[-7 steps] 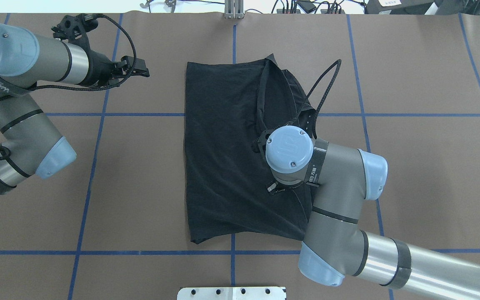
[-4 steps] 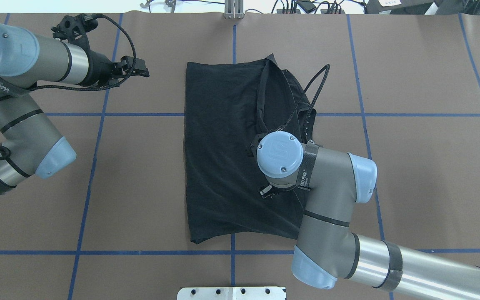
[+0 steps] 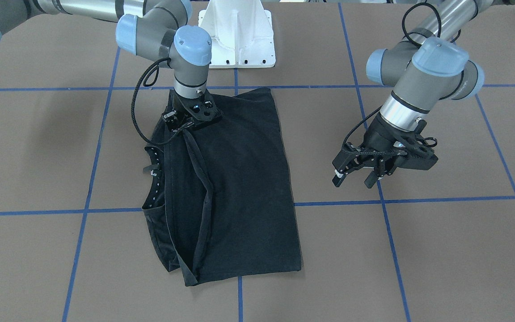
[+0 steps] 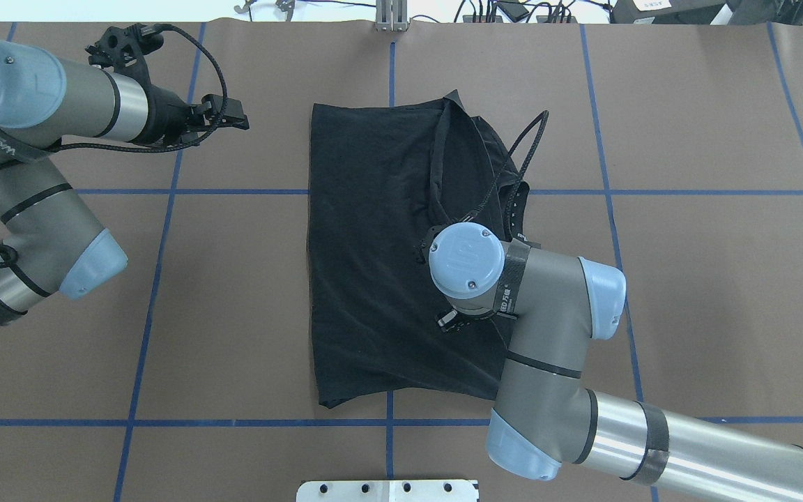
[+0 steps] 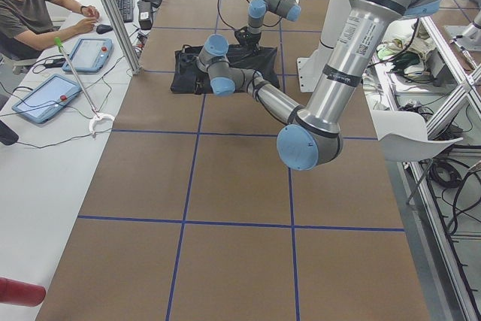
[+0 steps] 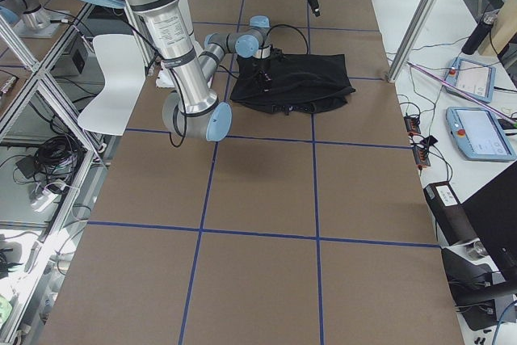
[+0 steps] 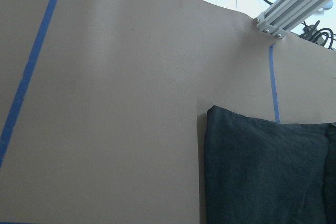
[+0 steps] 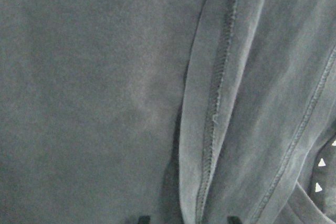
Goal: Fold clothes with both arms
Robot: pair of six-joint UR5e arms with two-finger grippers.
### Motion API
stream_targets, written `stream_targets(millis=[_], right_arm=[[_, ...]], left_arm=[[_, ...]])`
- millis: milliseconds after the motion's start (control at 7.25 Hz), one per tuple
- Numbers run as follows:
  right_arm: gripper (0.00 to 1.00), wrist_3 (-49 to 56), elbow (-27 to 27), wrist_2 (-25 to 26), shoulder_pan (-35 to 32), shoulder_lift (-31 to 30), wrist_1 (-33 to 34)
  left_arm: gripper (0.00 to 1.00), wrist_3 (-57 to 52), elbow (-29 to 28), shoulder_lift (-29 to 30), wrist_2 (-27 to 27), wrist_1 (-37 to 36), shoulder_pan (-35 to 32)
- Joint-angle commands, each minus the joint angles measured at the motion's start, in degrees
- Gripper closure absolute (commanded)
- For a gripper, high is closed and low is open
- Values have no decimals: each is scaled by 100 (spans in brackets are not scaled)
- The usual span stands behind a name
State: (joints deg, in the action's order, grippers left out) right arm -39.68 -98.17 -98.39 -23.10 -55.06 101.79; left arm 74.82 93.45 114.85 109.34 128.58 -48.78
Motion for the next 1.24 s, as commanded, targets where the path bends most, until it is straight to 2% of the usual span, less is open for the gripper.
stream_targets(millis=[0, 414, 690, 828, 966, 1104], right_arm=[[100, 39, -17, -74, -89, 4, -2], [100, 48, -52, -101, -124, 4, -2], [100, -56, -437, -267, -239, -292, 60], [100, -771, -796, -294, -230, -895, -1], [100, -1605, -1026, -329, -134, -1232, -132], [100, -1717, -1037, -347, -90, -1227, -316]], left_arm=[[0, 6, 7, 2, -1, 0, 0], [0, 6, 7, 2, -1, 0, 0], [0, 15, 16, 2, -1, 0, 0], [0, 15, 24, 2, -1, 0, 0], [0, 15, 16, 2, -1, 0, 0], [0, 32, 24, 11, -1, 0, 0]])
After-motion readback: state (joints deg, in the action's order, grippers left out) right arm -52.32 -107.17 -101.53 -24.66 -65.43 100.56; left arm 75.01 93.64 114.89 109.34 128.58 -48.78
